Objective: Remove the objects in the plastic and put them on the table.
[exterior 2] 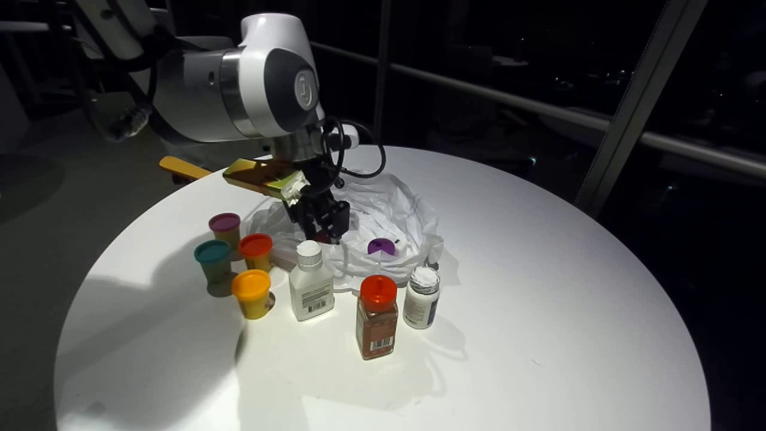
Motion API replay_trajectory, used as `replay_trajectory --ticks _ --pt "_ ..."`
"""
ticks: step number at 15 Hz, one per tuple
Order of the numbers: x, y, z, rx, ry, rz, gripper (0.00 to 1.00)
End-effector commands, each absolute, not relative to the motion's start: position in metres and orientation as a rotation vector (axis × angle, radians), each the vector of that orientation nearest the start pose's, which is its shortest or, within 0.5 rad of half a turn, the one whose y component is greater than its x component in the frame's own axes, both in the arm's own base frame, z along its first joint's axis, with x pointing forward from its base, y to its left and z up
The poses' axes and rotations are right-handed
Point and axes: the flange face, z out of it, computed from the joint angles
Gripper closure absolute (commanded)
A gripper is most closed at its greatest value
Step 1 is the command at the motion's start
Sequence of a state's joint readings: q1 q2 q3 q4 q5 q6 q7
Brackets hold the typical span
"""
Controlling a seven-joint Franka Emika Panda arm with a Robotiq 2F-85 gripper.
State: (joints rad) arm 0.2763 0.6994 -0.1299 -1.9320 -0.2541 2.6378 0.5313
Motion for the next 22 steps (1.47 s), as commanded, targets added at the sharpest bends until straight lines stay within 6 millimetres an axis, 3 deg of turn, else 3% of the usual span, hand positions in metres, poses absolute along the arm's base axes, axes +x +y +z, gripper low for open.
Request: replay_trajectory --ticks 1,5,7,13,16,18,22 --pt "0.605 0.107 0.139 -3.321 0.235 -0.181 0.7" --pt "0.597 0.126 0.183 -3.361 0.235 -0.259 0.7" --pt "0.581 0.139 0.209 -3.39 0.232 -0.286 0.7" --pt "0.495 0.153 0.268 -3.518 0.22 -0.378 0.7" --pt "0.44 0.14 0.279 -3.588 0.225 -0.359 0.7" --pt "0.403 0.124 0.275 -3.591 0.194 -0.322 0.7" --pt "0.361 0.086 0.246 -3.49 0.12 -0.254 0.7"
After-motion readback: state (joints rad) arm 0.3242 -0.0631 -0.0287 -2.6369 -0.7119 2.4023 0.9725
